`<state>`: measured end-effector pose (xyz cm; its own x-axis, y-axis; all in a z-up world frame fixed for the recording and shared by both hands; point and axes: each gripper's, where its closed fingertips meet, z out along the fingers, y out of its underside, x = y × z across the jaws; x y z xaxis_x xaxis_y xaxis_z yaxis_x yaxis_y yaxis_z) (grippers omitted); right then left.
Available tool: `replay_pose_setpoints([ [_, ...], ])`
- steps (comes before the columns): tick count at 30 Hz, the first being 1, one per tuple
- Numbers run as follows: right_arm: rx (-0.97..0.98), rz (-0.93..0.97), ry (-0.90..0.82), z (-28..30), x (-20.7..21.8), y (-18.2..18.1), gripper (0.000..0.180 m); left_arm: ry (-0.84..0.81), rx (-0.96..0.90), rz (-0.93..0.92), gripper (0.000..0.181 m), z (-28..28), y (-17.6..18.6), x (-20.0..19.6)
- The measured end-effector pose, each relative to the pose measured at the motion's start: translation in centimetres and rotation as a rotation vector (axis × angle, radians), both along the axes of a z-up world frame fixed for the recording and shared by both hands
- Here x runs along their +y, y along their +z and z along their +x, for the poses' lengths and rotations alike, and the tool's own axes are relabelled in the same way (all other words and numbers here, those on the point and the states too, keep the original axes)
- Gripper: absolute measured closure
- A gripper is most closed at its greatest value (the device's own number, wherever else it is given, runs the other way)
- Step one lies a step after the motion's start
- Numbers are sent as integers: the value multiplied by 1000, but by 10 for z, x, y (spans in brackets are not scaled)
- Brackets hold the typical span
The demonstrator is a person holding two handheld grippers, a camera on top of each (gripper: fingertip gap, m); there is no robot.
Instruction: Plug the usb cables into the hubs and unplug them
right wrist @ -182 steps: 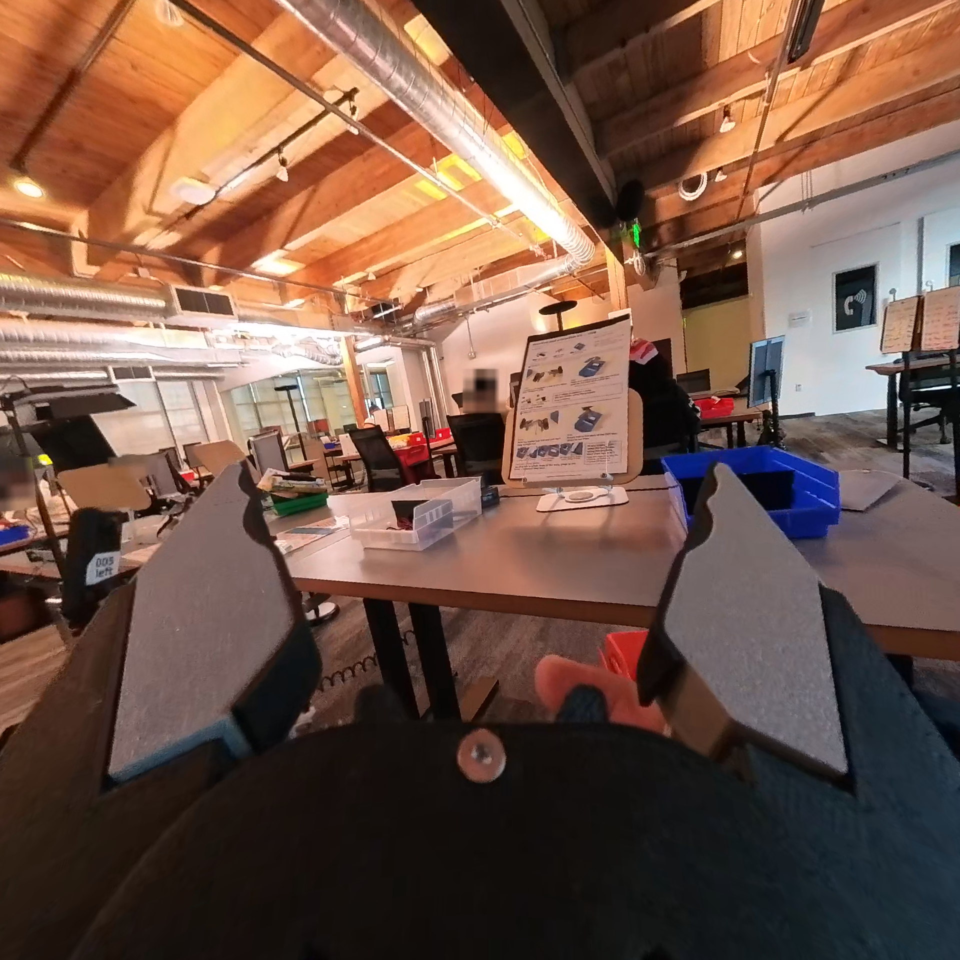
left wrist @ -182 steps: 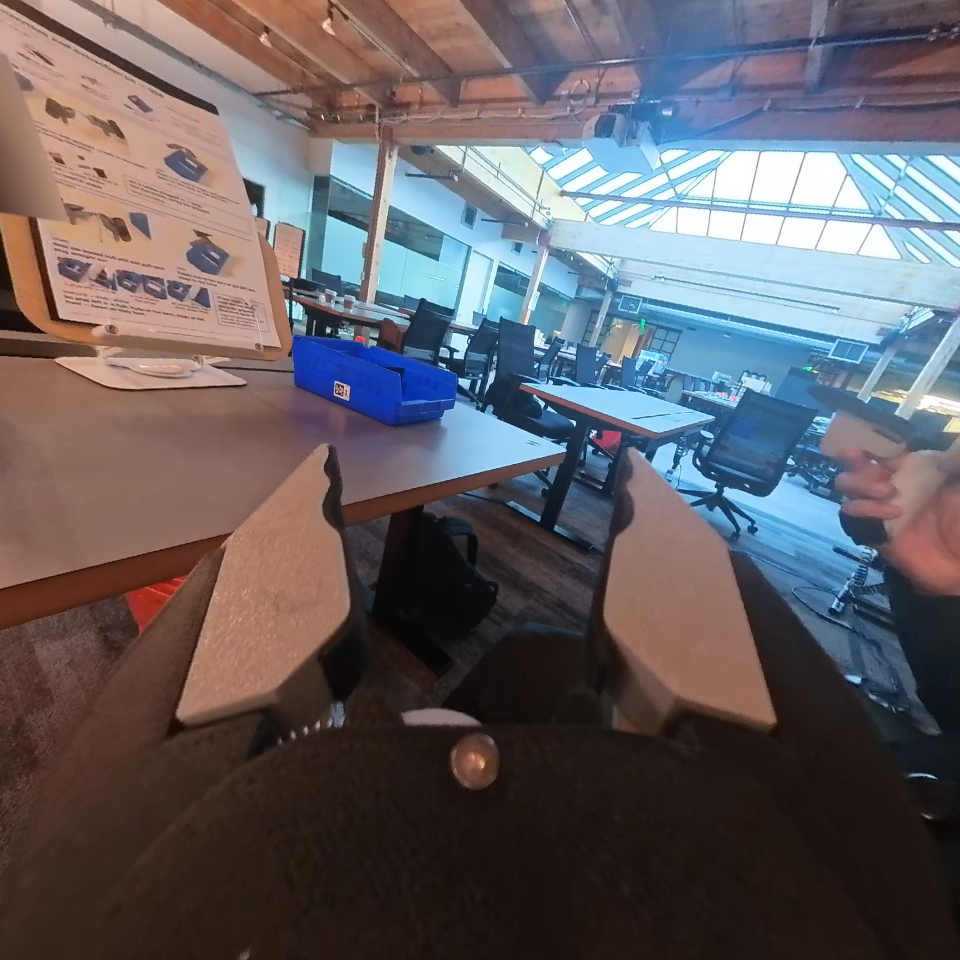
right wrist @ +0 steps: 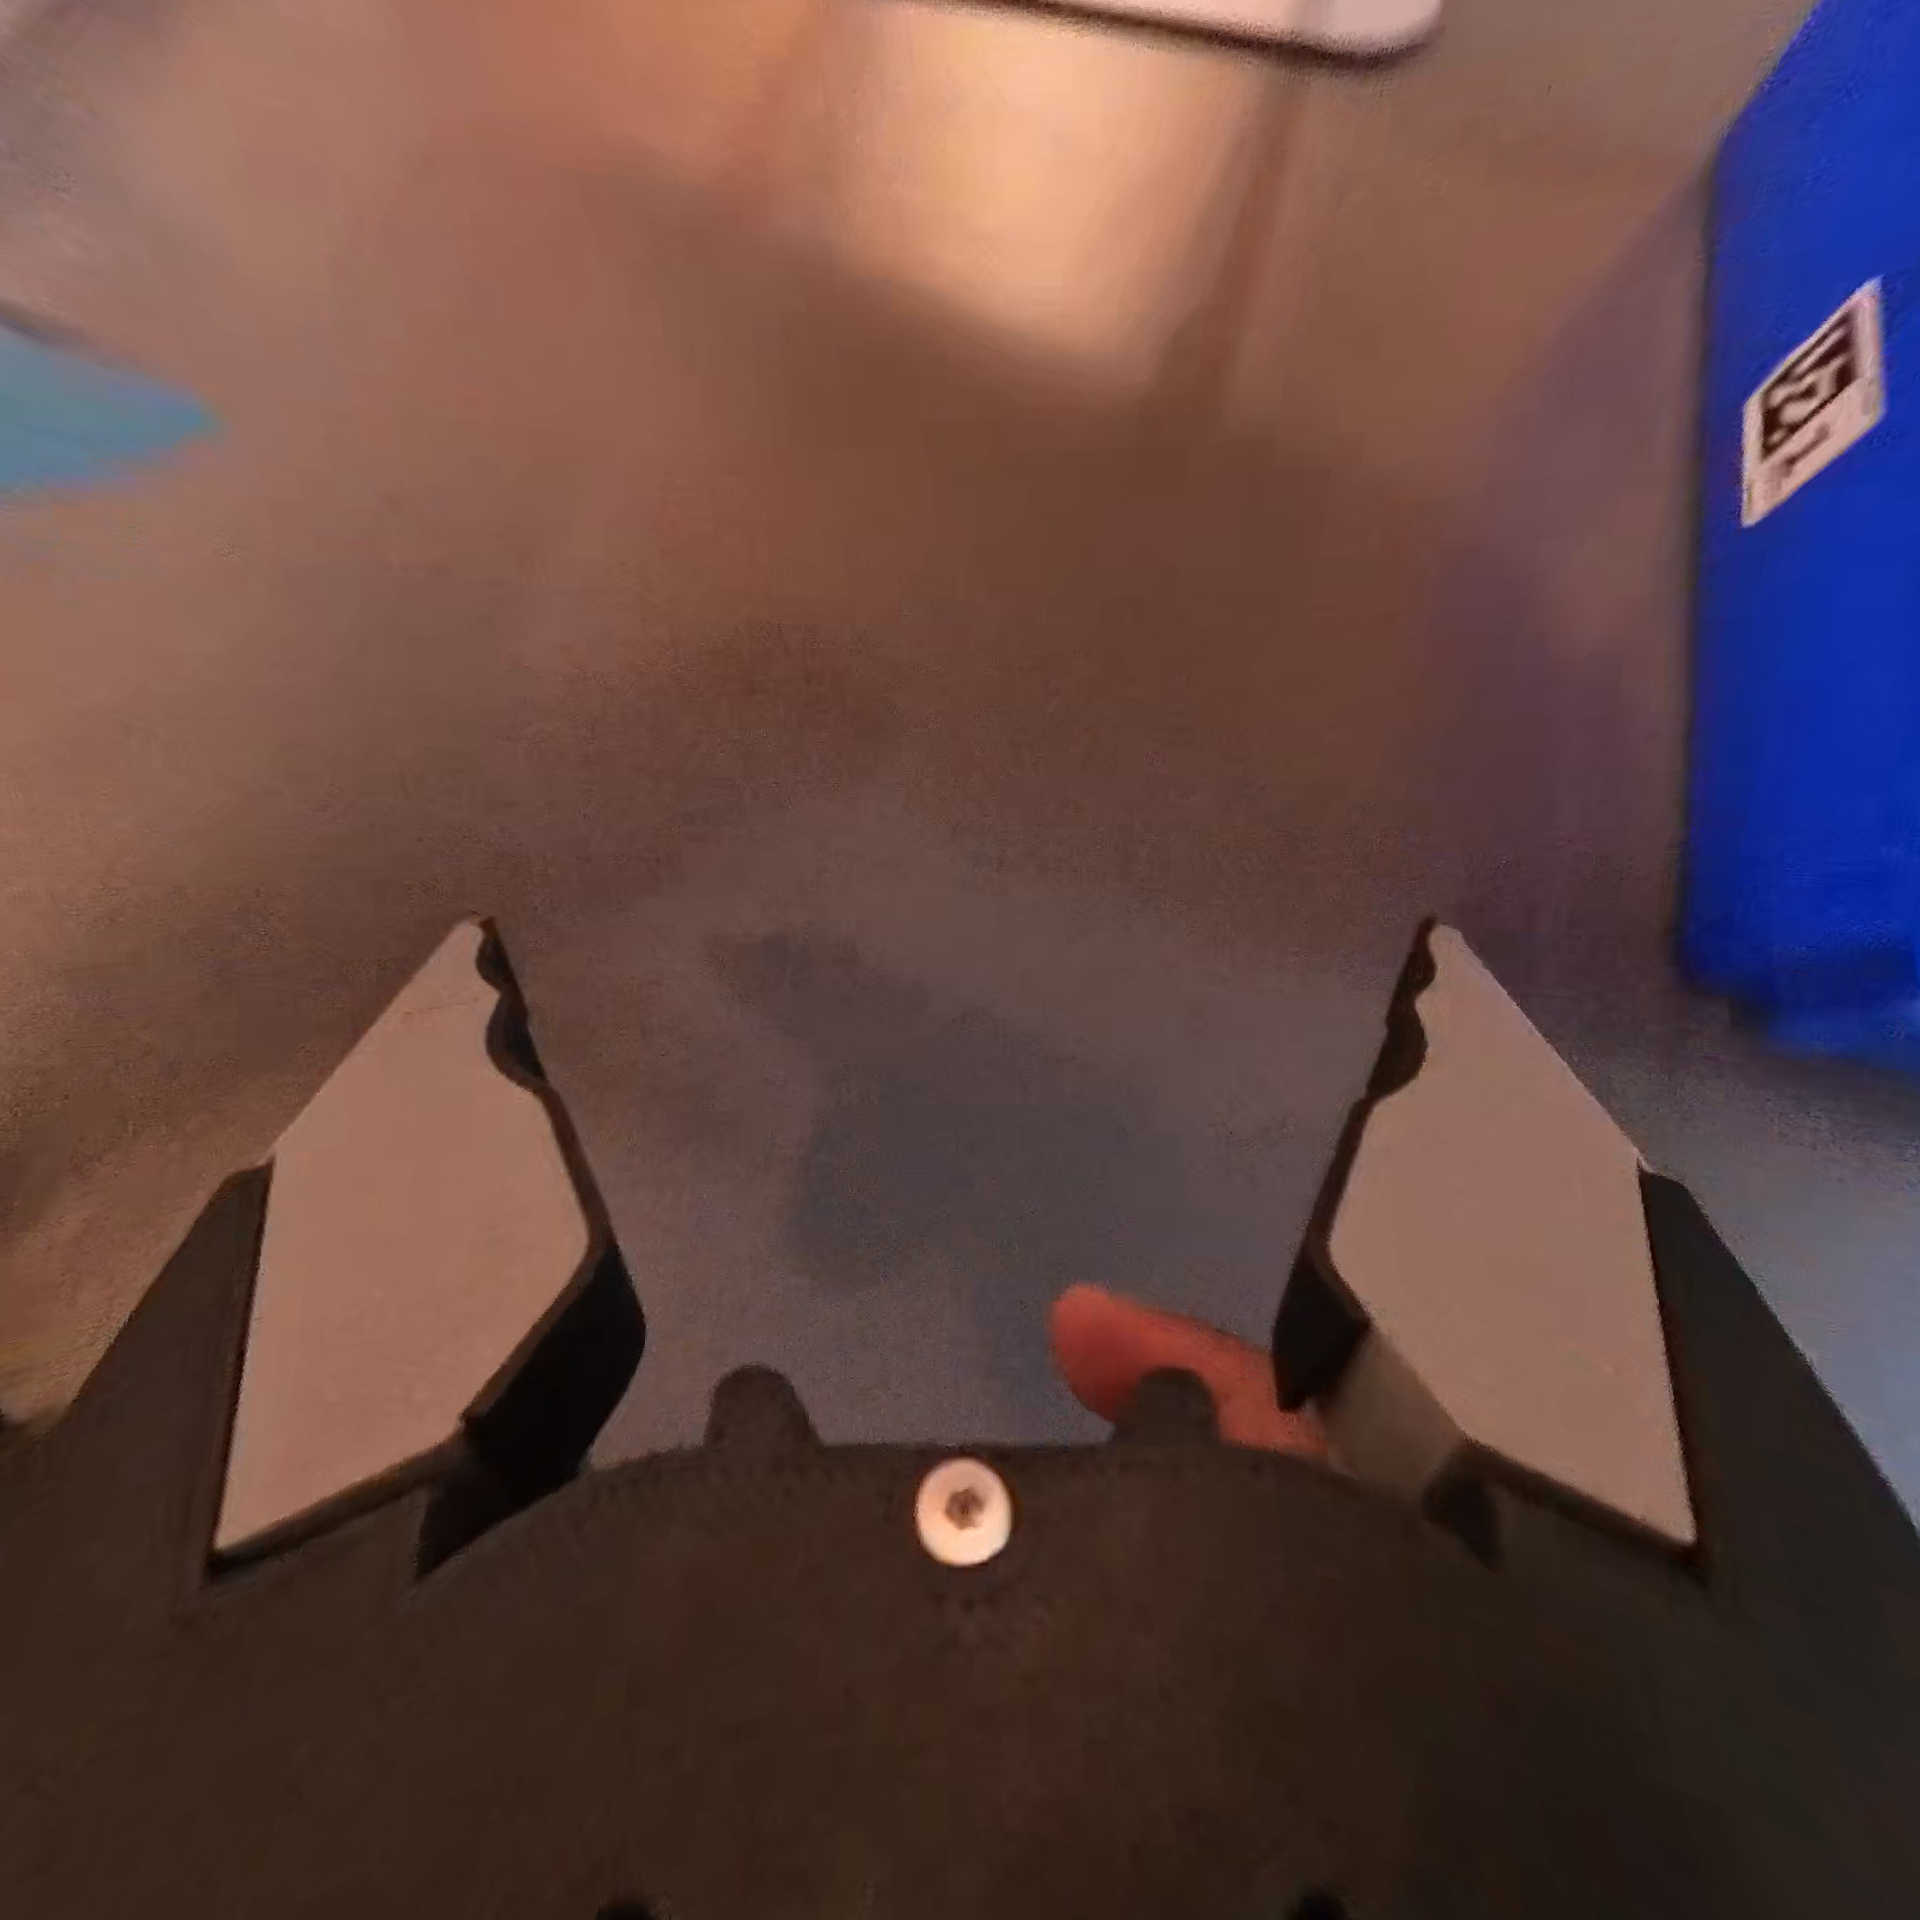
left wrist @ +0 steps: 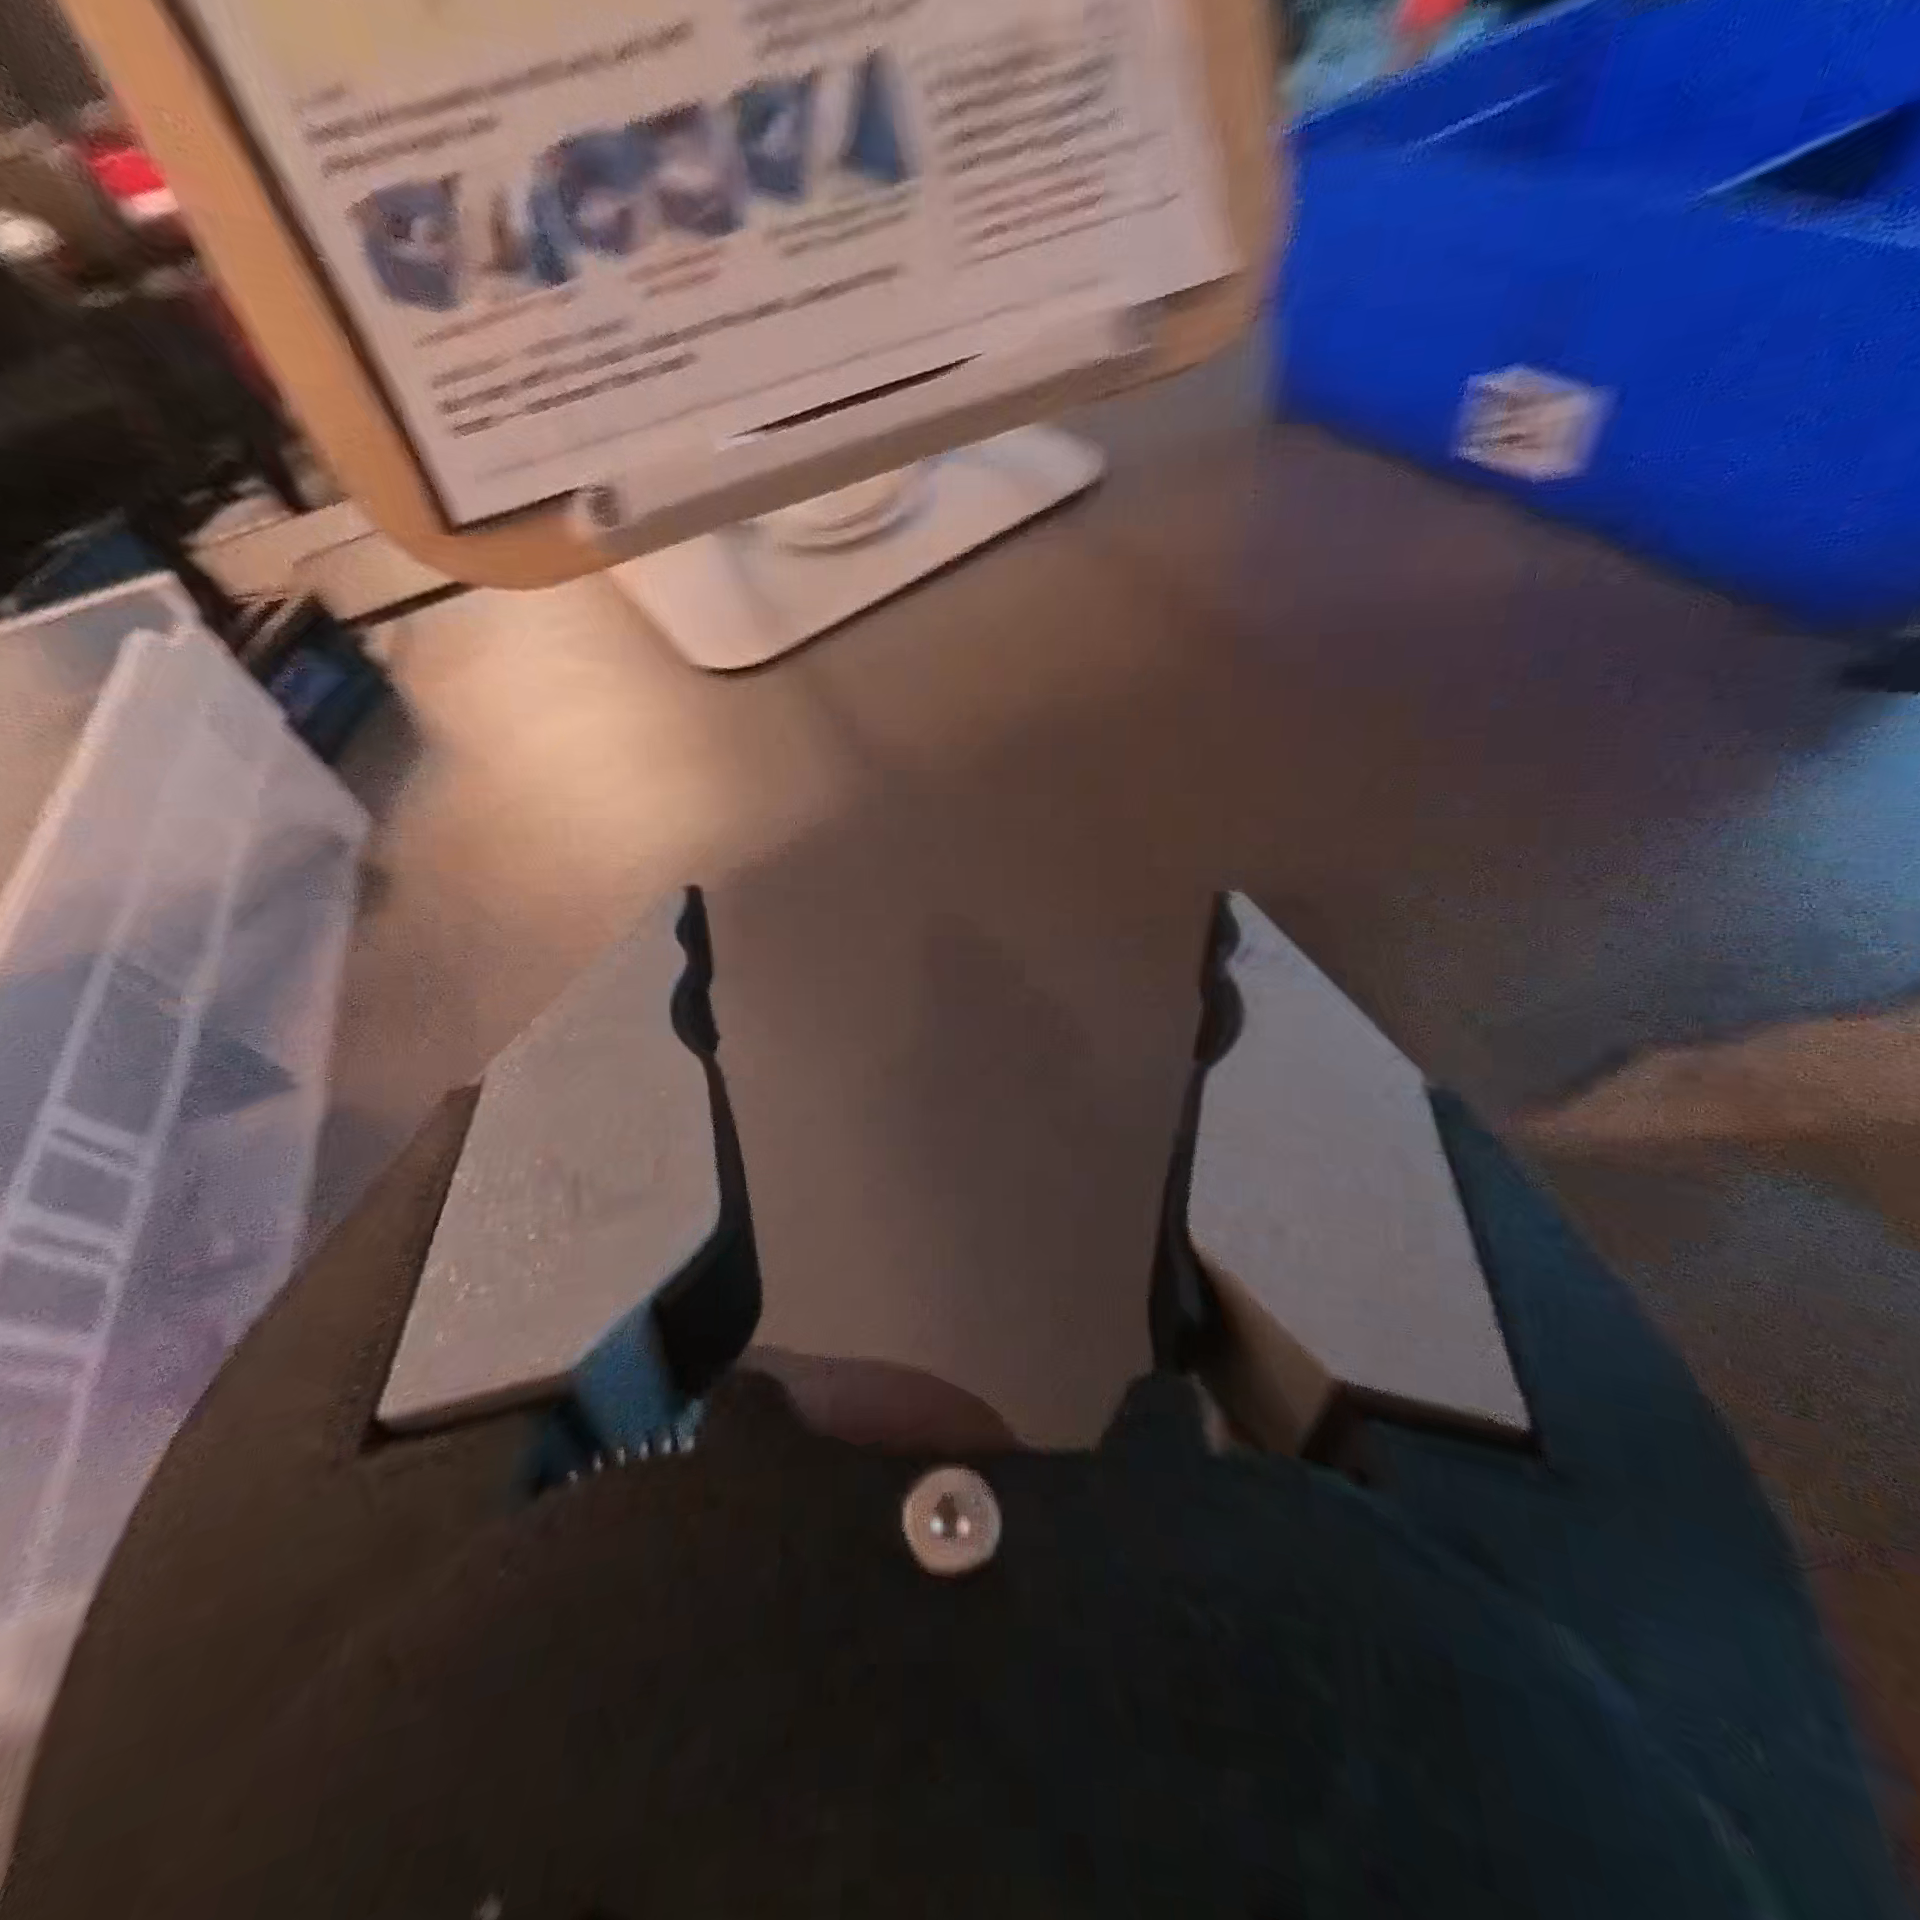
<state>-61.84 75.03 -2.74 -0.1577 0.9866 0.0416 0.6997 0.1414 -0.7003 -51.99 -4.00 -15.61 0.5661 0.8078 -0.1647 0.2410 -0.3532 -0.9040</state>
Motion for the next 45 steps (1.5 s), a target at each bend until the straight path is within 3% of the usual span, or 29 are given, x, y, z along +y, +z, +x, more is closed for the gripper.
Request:
replay_pose_setpoints([
  [4, -65, -25, -8, -62, 5, -36, 21, 209, 130, -71, 98, -91, 0, -4],
  [9, -60, -15, 82, -82, -1, -37, 22, 287, 220, -19, 100, -127, 1, -8],
  [15, -56, -15, 103, -78, 0, -37, 22, 227, 224, -65, 97, -122, -14, 4],
  [28, -56, -13, 103, -76, 1, -35, 22, 273, 415, -172, 98, -114, 1, 2],
  [38, -57, -13, 102, -76, 2, -35, 22, 306, 354, -104, 96, -118, 0, -18],
  [45, -57, -13, 102, -75, 2, -35, 22, 268, 358, -120, 96, -115, -1, -7],
])
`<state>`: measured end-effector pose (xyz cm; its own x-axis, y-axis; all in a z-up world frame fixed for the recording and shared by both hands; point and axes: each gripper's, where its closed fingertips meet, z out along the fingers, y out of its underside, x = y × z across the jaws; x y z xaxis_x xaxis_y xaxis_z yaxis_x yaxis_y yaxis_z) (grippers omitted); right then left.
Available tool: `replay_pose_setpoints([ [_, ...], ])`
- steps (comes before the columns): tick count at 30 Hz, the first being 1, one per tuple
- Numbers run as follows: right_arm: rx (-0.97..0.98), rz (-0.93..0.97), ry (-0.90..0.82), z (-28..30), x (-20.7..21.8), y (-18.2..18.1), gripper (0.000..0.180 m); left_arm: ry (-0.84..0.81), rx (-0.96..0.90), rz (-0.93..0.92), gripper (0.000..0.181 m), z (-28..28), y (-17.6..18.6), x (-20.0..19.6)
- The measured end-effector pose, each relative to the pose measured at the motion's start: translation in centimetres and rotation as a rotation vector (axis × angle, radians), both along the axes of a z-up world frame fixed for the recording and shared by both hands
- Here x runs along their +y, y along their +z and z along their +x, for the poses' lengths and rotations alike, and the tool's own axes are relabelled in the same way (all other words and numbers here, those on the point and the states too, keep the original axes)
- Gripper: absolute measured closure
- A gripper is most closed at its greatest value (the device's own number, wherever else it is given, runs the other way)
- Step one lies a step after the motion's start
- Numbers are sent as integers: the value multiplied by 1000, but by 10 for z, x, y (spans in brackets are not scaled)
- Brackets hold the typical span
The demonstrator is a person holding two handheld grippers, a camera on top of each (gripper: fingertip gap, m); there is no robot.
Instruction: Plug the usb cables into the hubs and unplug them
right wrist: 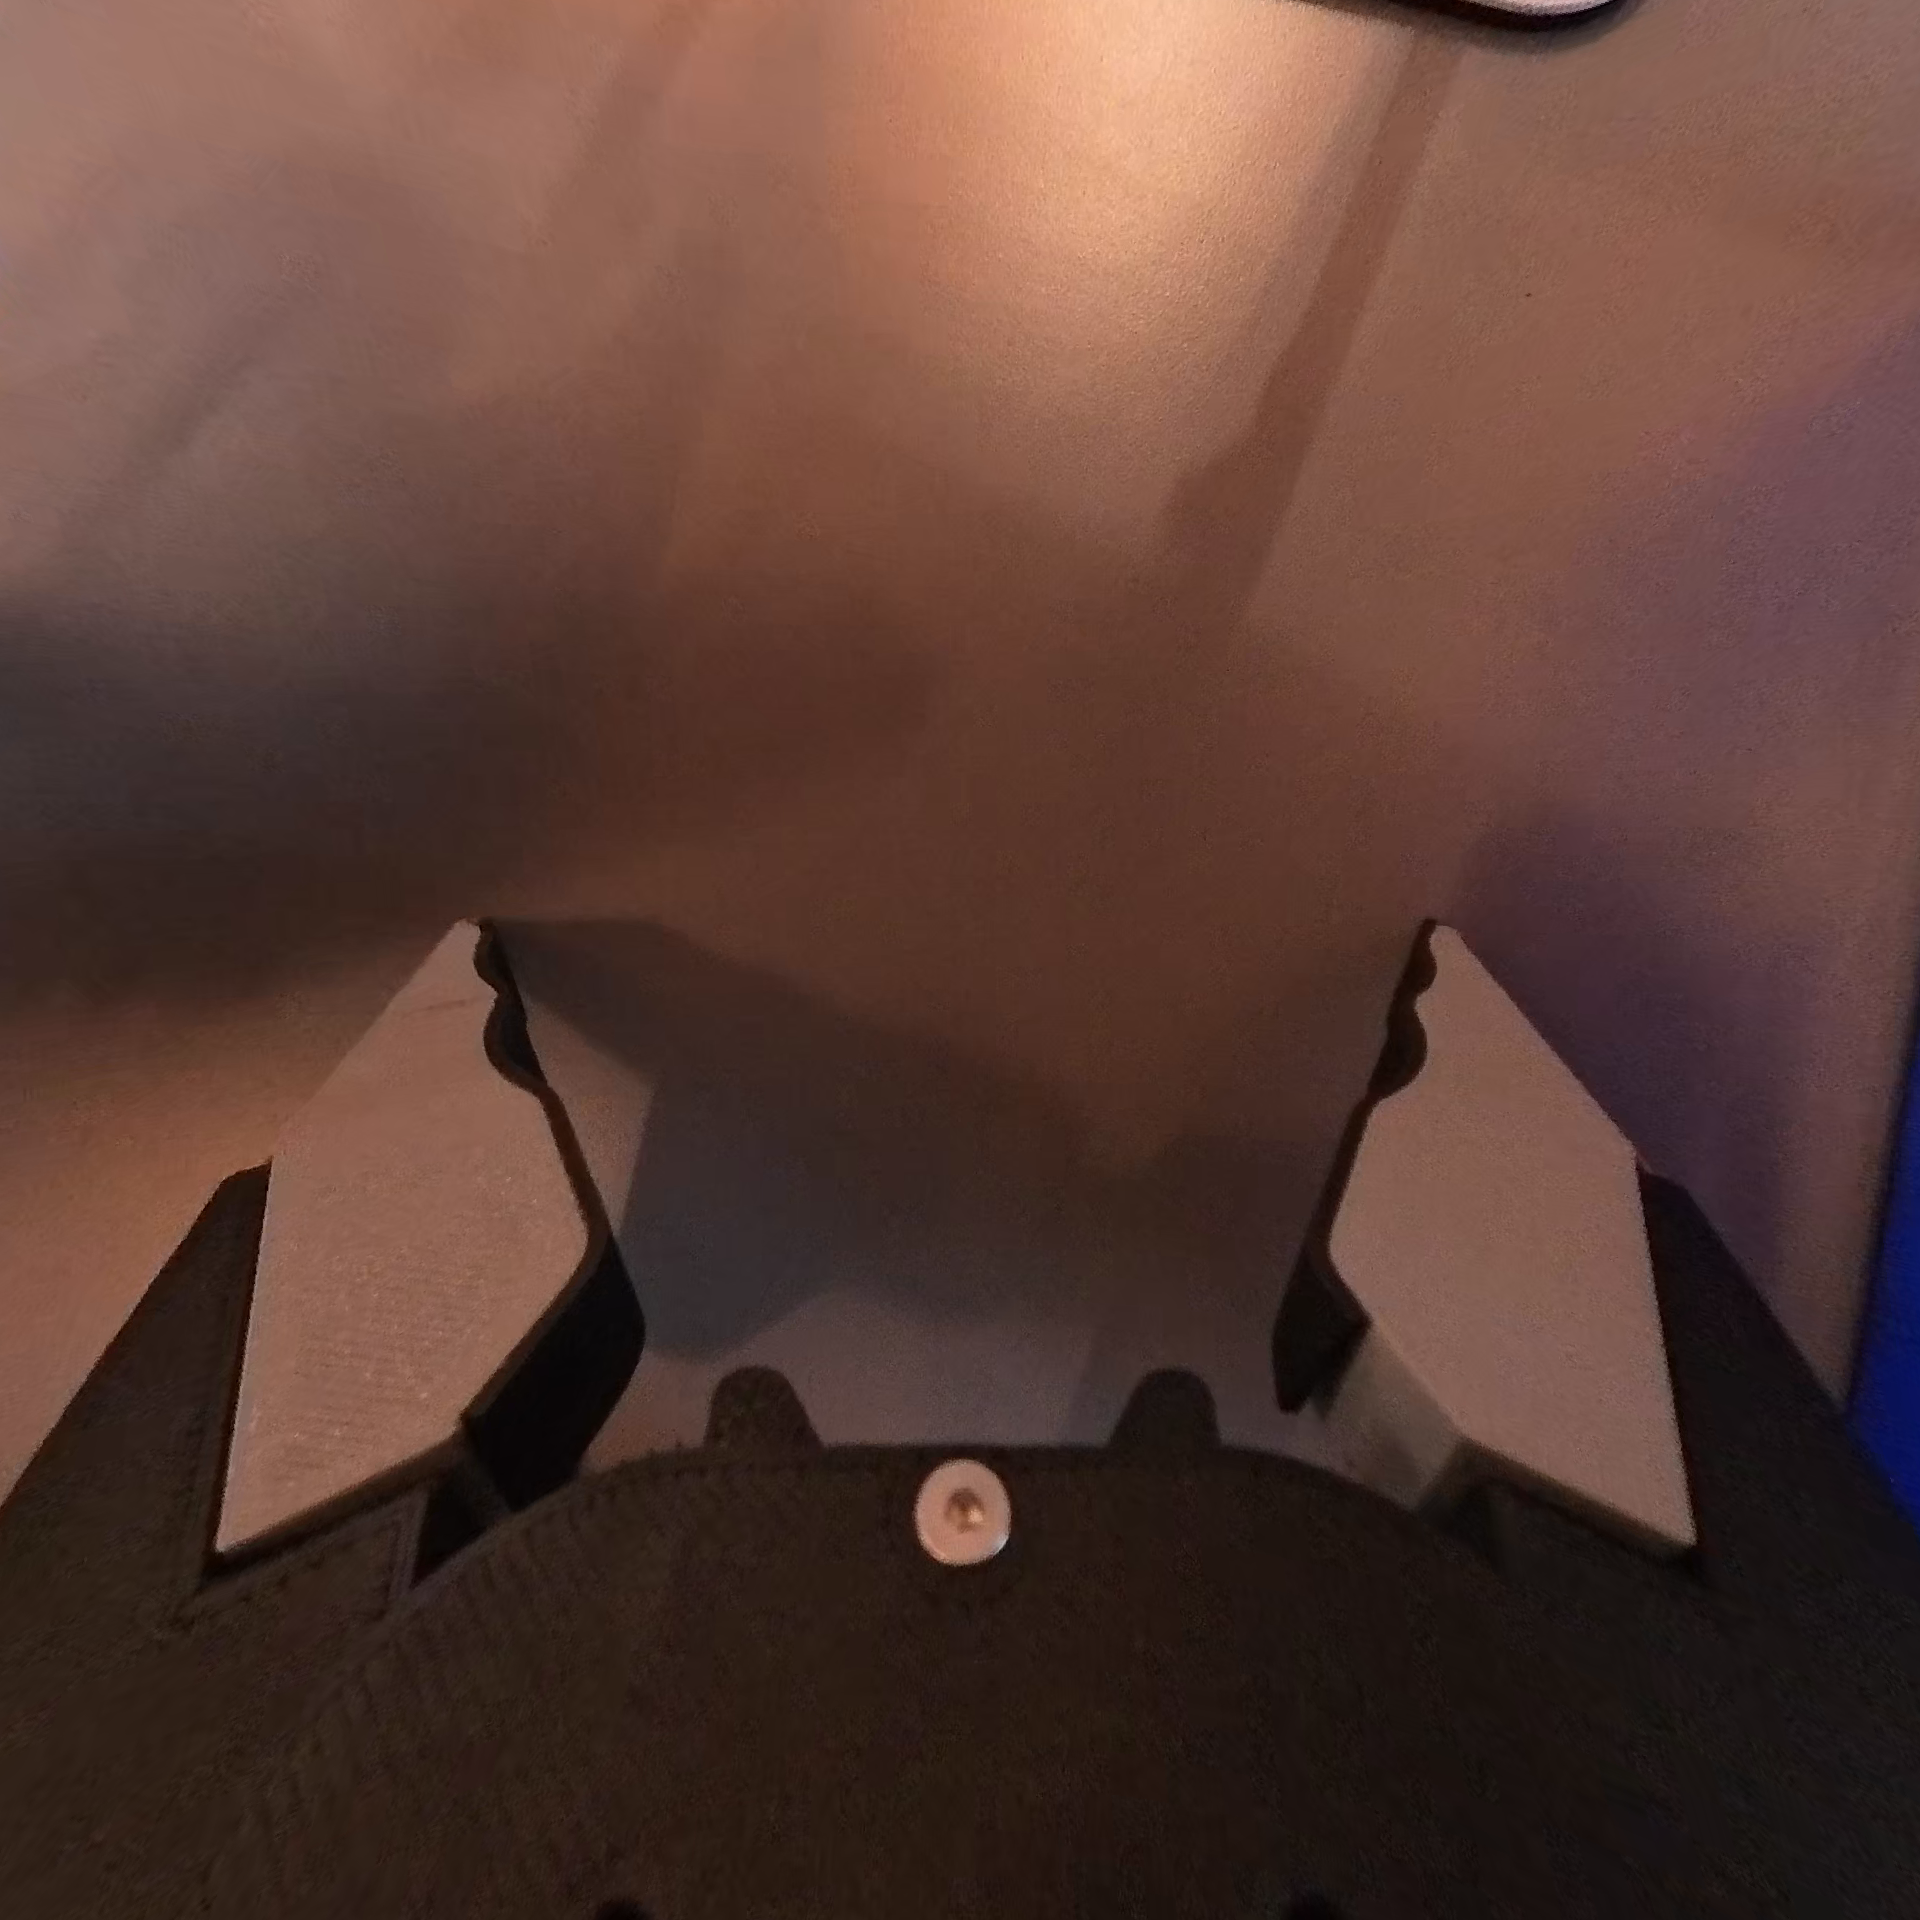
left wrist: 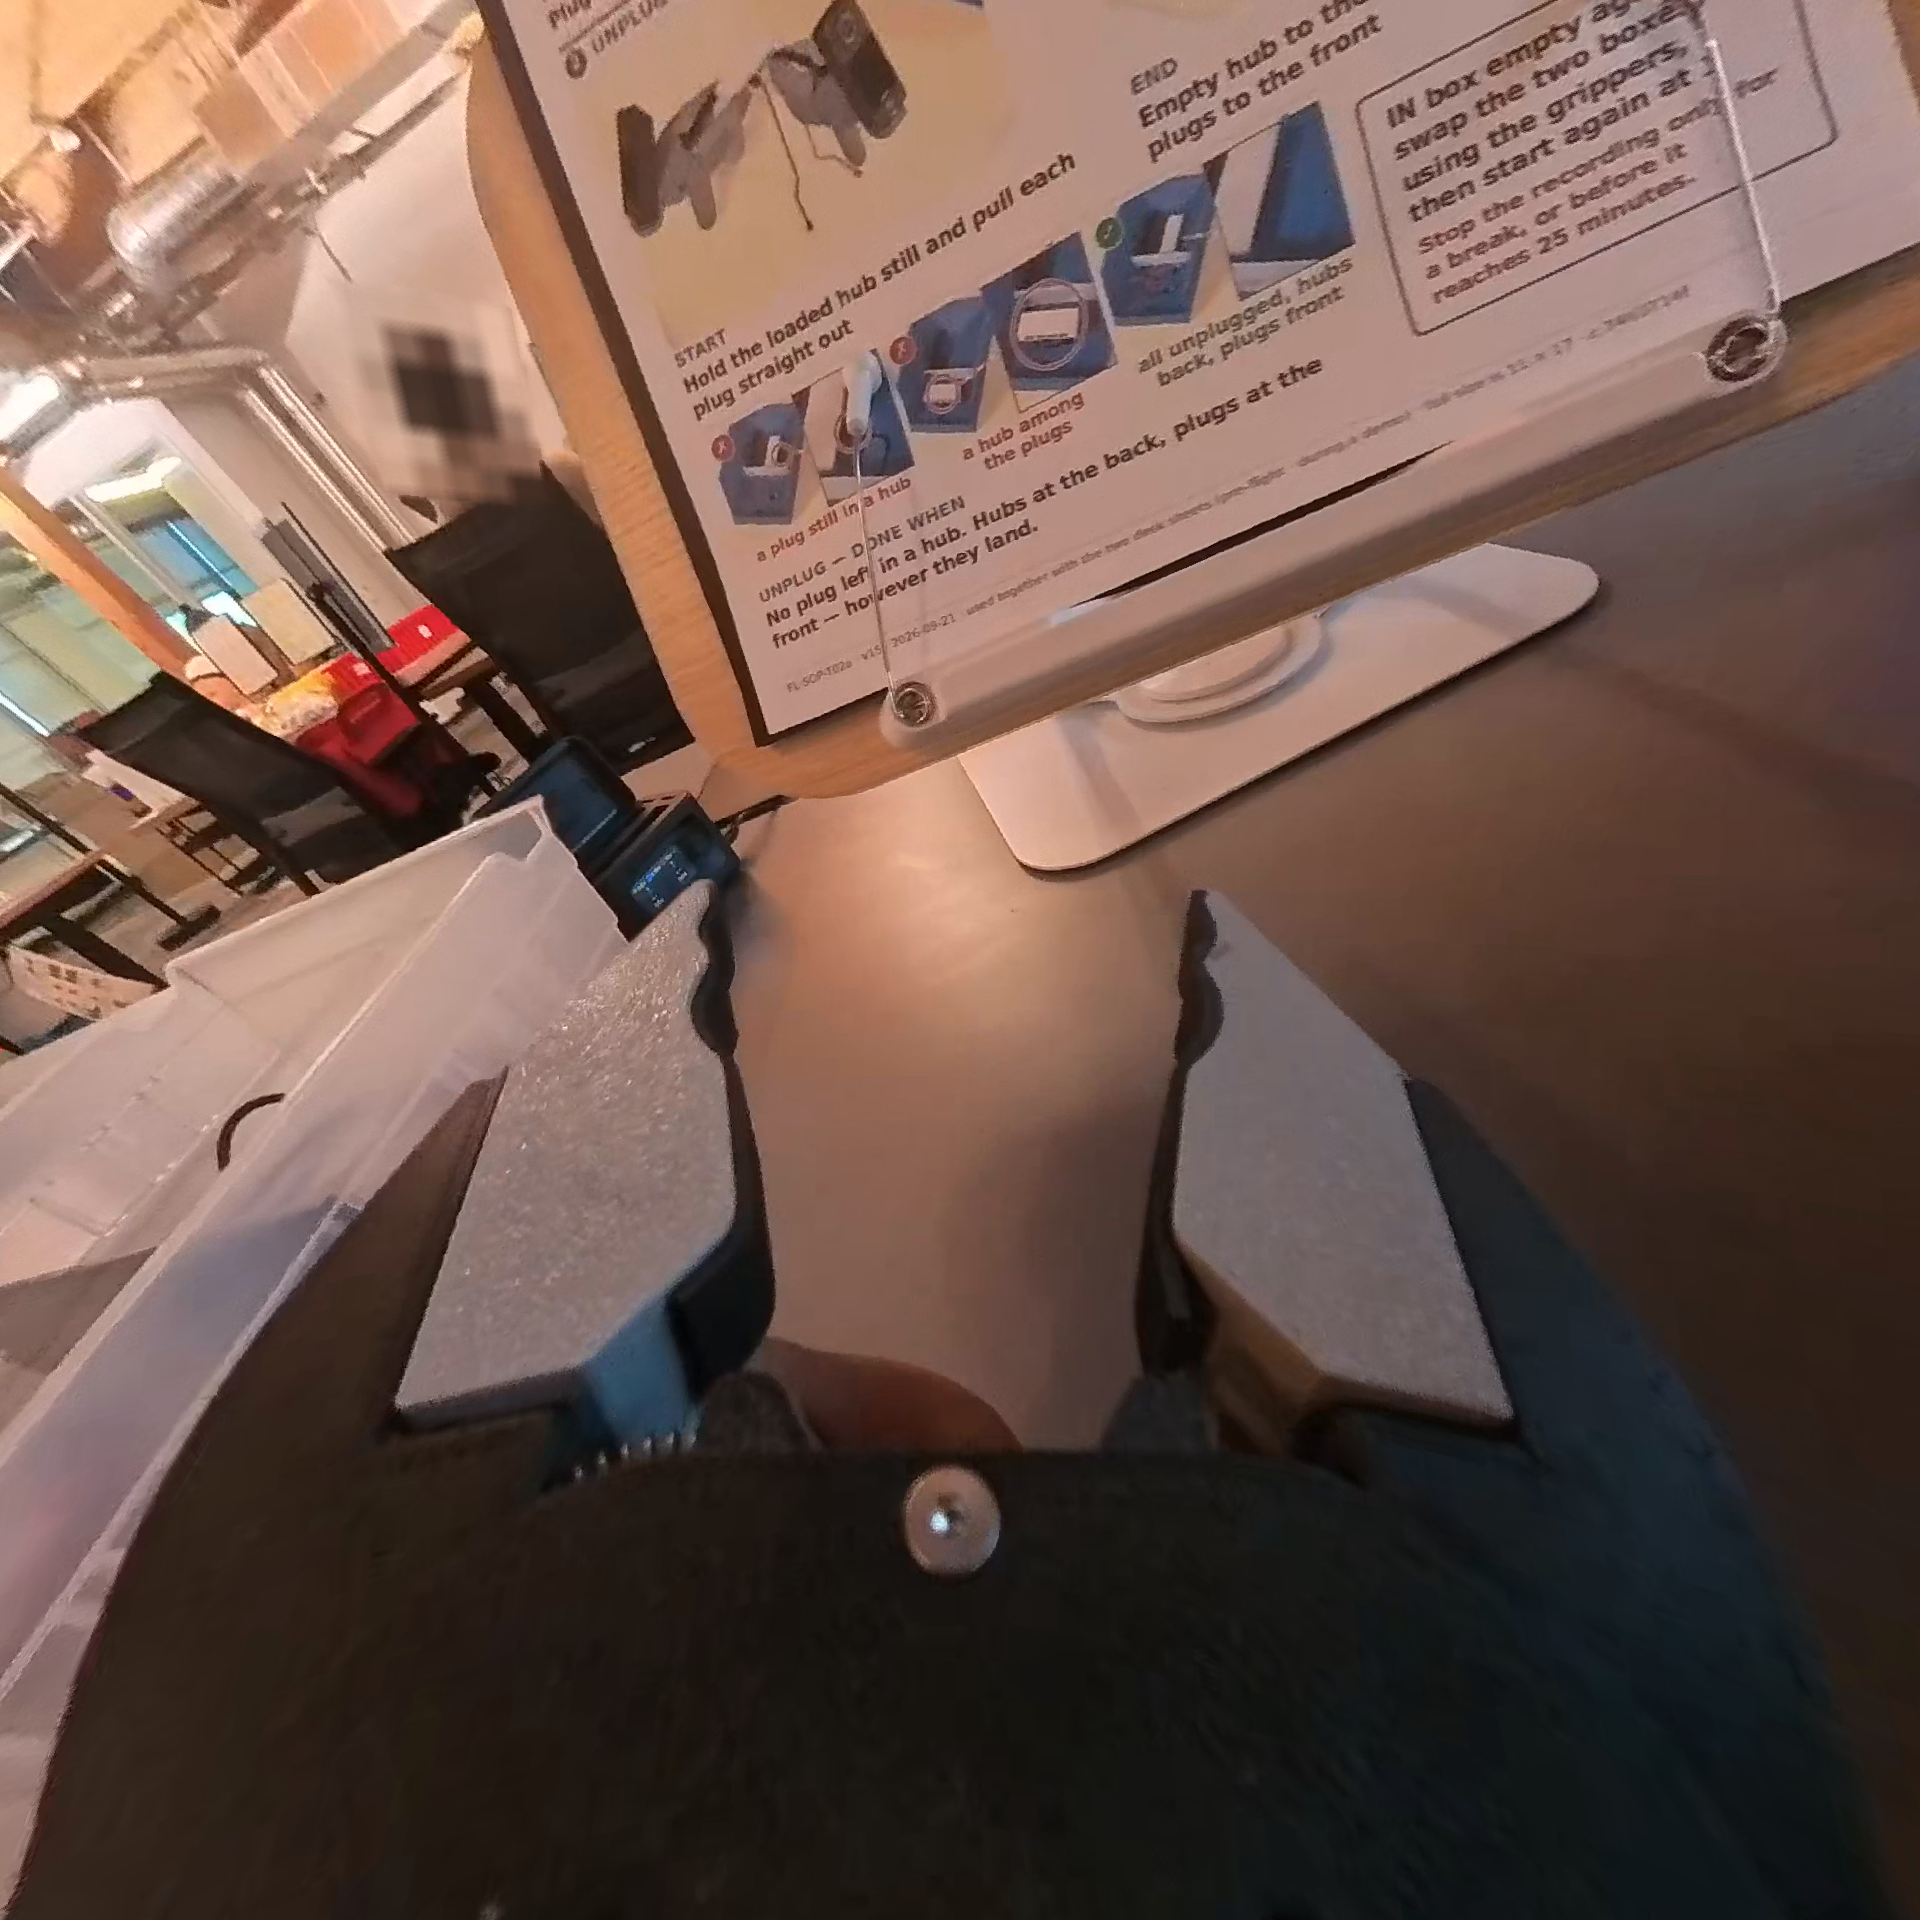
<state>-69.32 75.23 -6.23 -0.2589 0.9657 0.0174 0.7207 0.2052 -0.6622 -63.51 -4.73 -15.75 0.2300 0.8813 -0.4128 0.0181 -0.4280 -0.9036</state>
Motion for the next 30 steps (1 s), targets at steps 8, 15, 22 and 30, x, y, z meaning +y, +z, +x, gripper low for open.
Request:
replay_pose_setpoints([
  [8, 0, 0, 0, -1, 1, -1, 22, -8, -14, 0, 96, 0, -2, 2],
  [15, 1, 0, 8, -1, 1, 0, 22, -54, -49, 27, 95, 4, -5, 12],
  [22, -22, -43, 27, -12, 0, 6, 43, -246, -59, 85, 173, 18, -1, 28],
  [30, 354, -85, 114, -55, -53, 84, 180, -115, -35, 185, 181, -3, 12, 1],
])
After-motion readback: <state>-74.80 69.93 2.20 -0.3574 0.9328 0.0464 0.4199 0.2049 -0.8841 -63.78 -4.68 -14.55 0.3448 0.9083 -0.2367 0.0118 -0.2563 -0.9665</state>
